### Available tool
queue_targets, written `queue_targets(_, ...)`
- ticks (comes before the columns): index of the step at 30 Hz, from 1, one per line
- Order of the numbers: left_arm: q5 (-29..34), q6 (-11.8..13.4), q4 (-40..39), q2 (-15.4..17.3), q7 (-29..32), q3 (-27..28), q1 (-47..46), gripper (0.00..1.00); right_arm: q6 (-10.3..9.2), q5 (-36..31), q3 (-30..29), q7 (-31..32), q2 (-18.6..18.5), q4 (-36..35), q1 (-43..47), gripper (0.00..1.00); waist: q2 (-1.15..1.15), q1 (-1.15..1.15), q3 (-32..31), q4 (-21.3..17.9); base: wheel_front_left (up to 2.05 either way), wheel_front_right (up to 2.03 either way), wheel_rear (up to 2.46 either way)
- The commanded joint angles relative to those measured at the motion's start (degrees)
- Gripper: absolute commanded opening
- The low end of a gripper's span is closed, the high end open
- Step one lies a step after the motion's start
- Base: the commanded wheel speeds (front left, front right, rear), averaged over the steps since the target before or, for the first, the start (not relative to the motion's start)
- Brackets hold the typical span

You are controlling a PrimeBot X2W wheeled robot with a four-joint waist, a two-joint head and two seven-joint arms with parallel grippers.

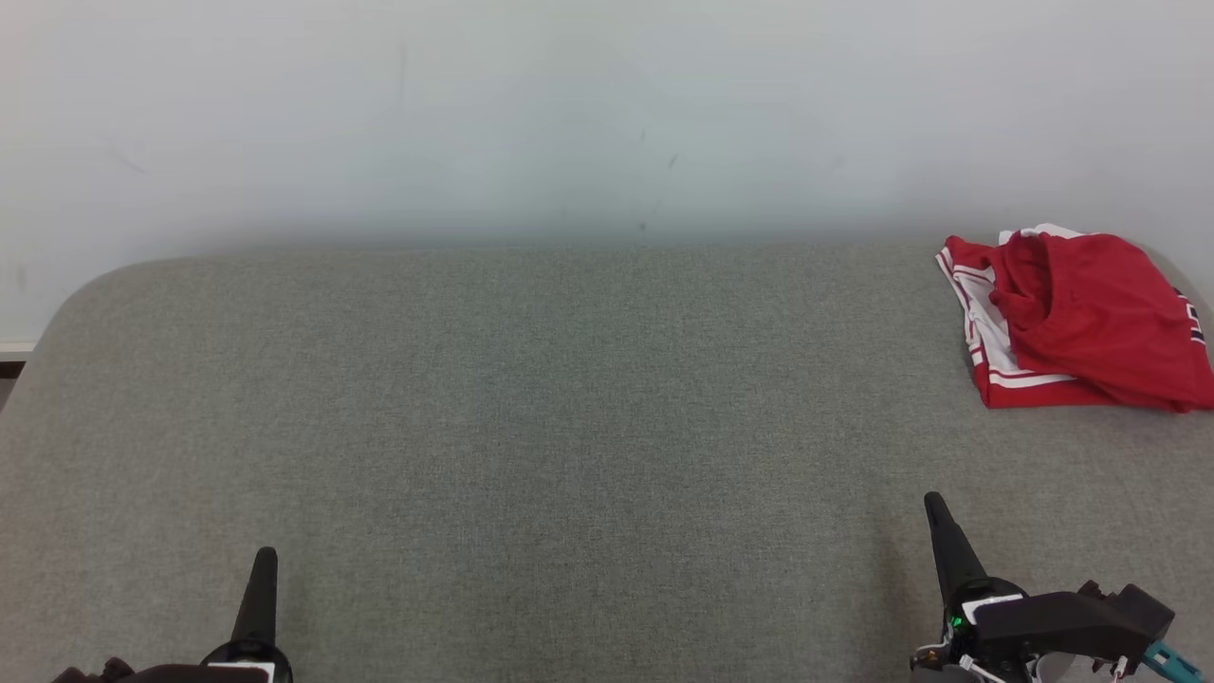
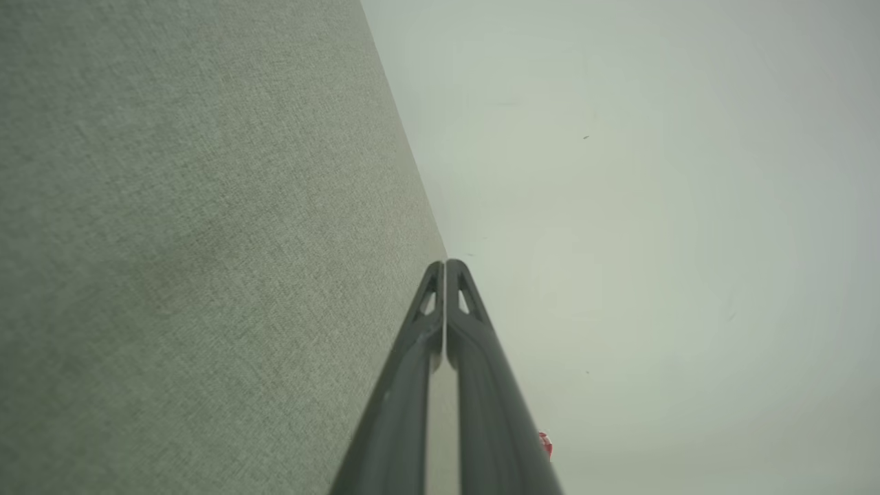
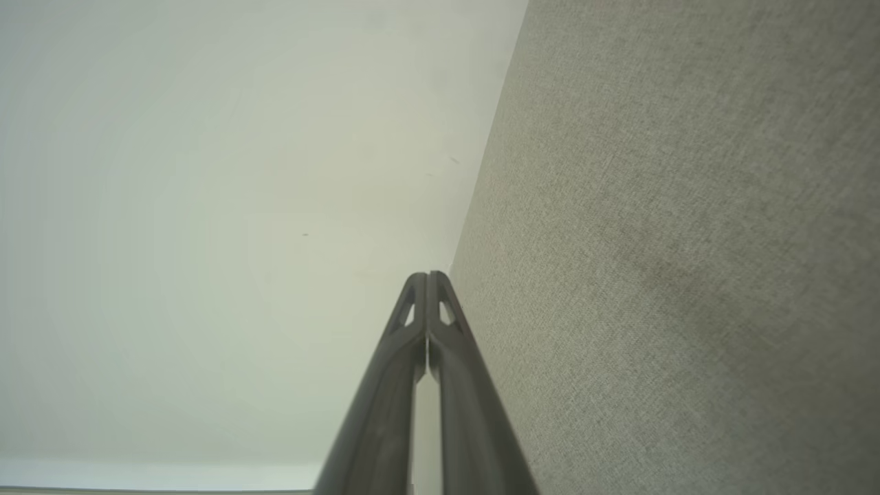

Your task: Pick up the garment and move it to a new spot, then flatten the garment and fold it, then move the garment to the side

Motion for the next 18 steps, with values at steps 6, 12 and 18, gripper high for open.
queue_targets(6,-3.95,-0.24,0.05,-0.02,1.02,0.13,-1.37,0.00,-0.09,4.24,-0.39,1.03,0.20,-0.14,-1.00,0.00,0.00,-0.01,0.08,0.06,0.00,0.00,0.00)
queue_targets(12,-7.25,-0.36,0.24,-0.05,1.83,0.13,-1.81,0.00,-0.10,7.48,-0.61,1.72,0.24,-0.04,-1.30,0.00,0.00,-0.01,0.17,0.12,0.00,0.00,0.00)
queue_targets(18,-9.86,-0.47,0.41,-0.08,2.45,0.13,-2.20,0.00,-0.10,10.13,-0.83,2.39,0.26,0.02,-1.54,0.00,0.00,-0.01,0.24,0.18,0.00,0.00,0.00)
